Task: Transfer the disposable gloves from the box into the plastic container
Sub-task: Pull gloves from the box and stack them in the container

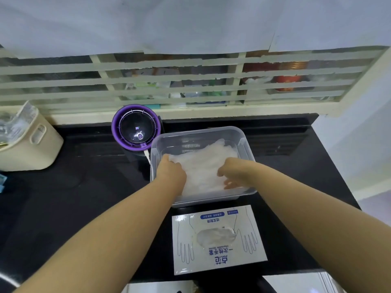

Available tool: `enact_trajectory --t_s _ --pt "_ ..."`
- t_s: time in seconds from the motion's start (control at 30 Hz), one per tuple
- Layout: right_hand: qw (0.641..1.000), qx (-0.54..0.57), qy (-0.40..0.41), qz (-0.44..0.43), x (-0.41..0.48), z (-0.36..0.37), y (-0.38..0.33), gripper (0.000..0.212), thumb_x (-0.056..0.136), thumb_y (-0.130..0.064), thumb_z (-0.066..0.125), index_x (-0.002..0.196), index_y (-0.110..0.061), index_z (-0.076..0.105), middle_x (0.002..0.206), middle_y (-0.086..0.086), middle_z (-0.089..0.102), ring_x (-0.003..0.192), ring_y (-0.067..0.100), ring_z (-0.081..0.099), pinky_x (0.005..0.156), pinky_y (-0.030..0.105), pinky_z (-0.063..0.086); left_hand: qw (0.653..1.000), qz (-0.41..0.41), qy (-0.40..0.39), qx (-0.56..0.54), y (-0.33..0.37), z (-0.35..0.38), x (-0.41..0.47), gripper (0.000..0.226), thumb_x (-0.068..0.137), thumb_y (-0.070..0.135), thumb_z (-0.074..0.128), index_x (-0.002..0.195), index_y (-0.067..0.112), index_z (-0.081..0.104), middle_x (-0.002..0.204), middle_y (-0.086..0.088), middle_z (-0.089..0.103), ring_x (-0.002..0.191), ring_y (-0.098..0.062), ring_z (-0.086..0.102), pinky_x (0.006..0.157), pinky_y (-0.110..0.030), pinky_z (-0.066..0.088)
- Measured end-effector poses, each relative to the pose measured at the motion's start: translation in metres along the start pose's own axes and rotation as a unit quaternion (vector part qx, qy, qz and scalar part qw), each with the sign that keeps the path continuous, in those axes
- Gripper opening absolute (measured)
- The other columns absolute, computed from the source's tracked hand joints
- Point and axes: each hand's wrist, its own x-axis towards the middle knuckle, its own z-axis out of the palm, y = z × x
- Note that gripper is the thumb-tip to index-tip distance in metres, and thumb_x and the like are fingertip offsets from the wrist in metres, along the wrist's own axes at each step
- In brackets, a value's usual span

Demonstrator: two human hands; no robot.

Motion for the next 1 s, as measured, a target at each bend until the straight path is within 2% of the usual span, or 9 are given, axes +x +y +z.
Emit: enact_trajectory --t_s 0.2,0.3,0.37,0.47,0.63,0.8,0.83,0.9,1.0 --pt "0.999 0.033 0.000 0.006 -0.007 -0.012 -0.005 0.044 0.098 -0.008 0.045 0.141 -0.005 0.033 0.149 0.018 0.029 0.128 0.037 0.043 0.088 0.043 0.054 0.998 0.050 -0.021 -0.032 -0.018 -0.011 -0.013 0.048 0.094 0.054 0.047 0.127 0.019 0.055 0.125 -0.003 0.055 0.114 -0.026 0.052 0.101 -0.041 0.028" --pt "1.000 0.013 -0.012 -0.012 -0.023 -0.024 -0.016 0.050 0.098 -0.007 0.045 0.145 -0.004 0.028 0.151 0.018 0.026 0.123 0.038 0.049 0.082 0.046 0.056 0.996 0.070 -0.014 -0.063 -0.029 -0.017 -0.024 0.042 0.097 0.048 0.045 0.120 0.016 0.058 0.119 -0.002 0.059 0.105 -0.024 0.055 0.092 -0.036 0.030" --pt "0.999 -0.018 -0.004 -0.031 -0.033 -0.030 -0.021 0.052 0.098 -0.008 0.044 0.146 -0.004 0.026 0.149 0.018 0.030 0.113 0.034 0.057 0.078 0.042 0.058 0.995 0.077 0.007 -0.070 -0.034 -0.015 -0.027 0.035 0.100 0.041 0.042 0.116 0.015 0.060 0.117 -0.001 0.062 0.099 -0.023 0.055 0.094 -0.035 0.032" --pt "0.995 -0.040 0.042 -0.075 -0.045 -0.038 -0.024 0.043 0.098 -0.010 0.046 0.139 -0.001 0.038 0.138 0.014 0.045 0.091 0.024 0.067 0.073 0.036 0.059 0.992 0.074 0.038 -0.091 -0.040 -0.012 -0.037 0.035 0.102 0.034 0.039 0.123 0.015 0.060 0.126 0.000 0.060 0.109 -0.023 0.055 0.101 -0.037 0.034" --pt "0.979 -0.032 0.114 -0.168 -0.061 -0.040 -0.014 0.020 0.097 -0.019 0.053 0.109 -0.009 0.065 0.108 0.002 0.065 0.077 0.010 0.070 0.070 0.025 0.058 0.970 0.077 0.123 -0.192 -0.040 -0.013 -0.061 0.038 0.102 0.032 0.042 0.139 0.027 0.048 0.139 0.004 0.051 0.124 -0.019 0.050 0.108 -0.039 0.034" --pt "0.924 -0.018 0.244 -0.293 -0.075 -0.020 0.002 0.016 0.093 -0.022 0.056 0.096 -0.021 0.071 0.077 -0.009 0.066 0.059 -0.001 0.059 0.065 0.025 0.051 0.915 0.093 0.239 -0.313 -0.029 -0.005 -0.088 0.035 0.101 0.027 0.044 0.135 0.032 0.051 0.130 0.012 0.054 0.104 -0.011 0.059 0.089 -0.028 0.048" --pt "0.920 -0.030 0.233 -0.313 -0.082 -0.015 0.005 0.013 0.093 -0.022 0.057 0.092 -0.024 0.070 0.073 -0.012 0.065 0.057 -0.003 0.058 0.063 0.022 0.050 0.904 0.104 0.261 -0.323 -0.026 -0.001 -0.094 0.034 0.101 0.026 0.043 0.133 0.031 0.053 0.127 0.013 0.055 0.101 -0.010 0.059 0.086 -0.026 0.048" --pt "0.927 -0.115 0.144 -0.326 -0.093 0.000 0.013 0.010 0.092 -0.024 0.060 0.089 -0.029 0.068 0.072 -0.017 0.065 0.061 -0.005 0.060 0.064 0.015 0.049 0.885 0.128 0.308 -0.324 -0.020 0.010 -0.102 0.031 0.101 0.024 0.043 0.128 0.028 0.058 0.121 0.012 0.058 0.097 -0.011 0.060 0.080 -0.026 0.048" --pt "0.913 -0.302 -0.009 -0.274 -0.090 0.030 0.031 0.017 0.094 -0.027 0.057 0.102 -0.025 0.071 0.091 -0.016 0.069 0.076 -0.001 0.063 0.074 0.014 0.049 0.887 0.201 0.324 -0.261 -0.005 0.028 -0.107 0.024 0.094 0.017 0.055 0.115 0.022 0.066 0.107 0.005 0.063 0.083 -0.017 0.064 0.063 -0.032 0.052"
